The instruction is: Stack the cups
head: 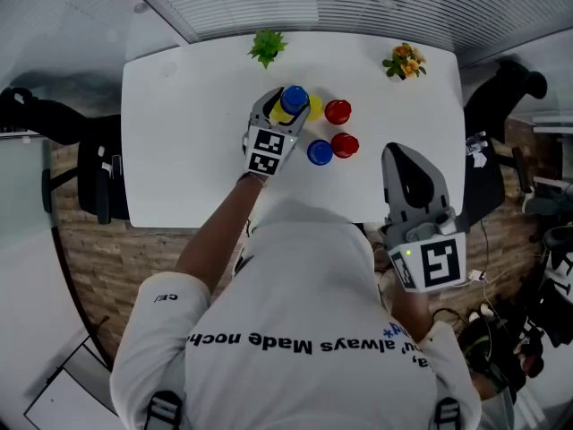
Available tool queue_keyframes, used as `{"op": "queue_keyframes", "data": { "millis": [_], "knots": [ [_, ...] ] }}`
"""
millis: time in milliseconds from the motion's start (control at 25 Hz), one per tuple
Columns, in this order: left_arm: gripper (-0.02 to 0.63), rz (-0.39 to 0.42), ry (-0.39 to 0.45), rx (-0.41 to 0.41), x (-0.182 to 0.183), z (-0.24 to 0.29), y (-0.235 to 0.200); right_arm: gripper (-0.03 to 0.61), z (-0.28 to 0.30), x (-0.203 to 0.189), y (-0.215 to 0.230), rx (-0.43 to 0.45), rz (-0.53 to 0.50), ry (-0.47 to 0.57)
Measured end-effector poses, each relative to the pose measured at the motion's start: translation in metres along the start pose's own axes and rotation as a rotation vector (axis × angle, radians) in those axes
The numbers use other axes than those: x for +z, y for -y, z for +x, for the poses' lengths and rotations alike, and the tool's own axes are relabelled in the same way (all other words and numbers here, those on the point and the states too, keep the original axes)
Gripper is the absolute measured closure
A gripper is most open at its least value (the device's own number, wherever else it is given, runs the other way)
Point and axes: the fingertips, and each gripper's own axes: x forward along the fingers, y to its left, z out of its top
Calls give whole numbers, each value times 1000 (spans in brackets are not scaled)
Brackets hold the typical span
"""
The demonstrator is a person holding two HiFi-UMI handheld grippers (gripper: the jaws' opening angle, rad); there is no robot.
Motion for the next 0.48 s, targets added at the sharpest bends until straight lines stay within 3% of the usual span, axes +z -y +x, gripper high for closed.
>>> {"op": "queue_keyframes", "data": {
  "millis": [240,480],
  "knots": [
    [331,-43,4,18,-11,-32,4,571,-7,0,-2,-3,4,9],
    [331,-78,-19,-42,-40,-59,36,571,-12,1,-6,3,0,16]
  ]
}}
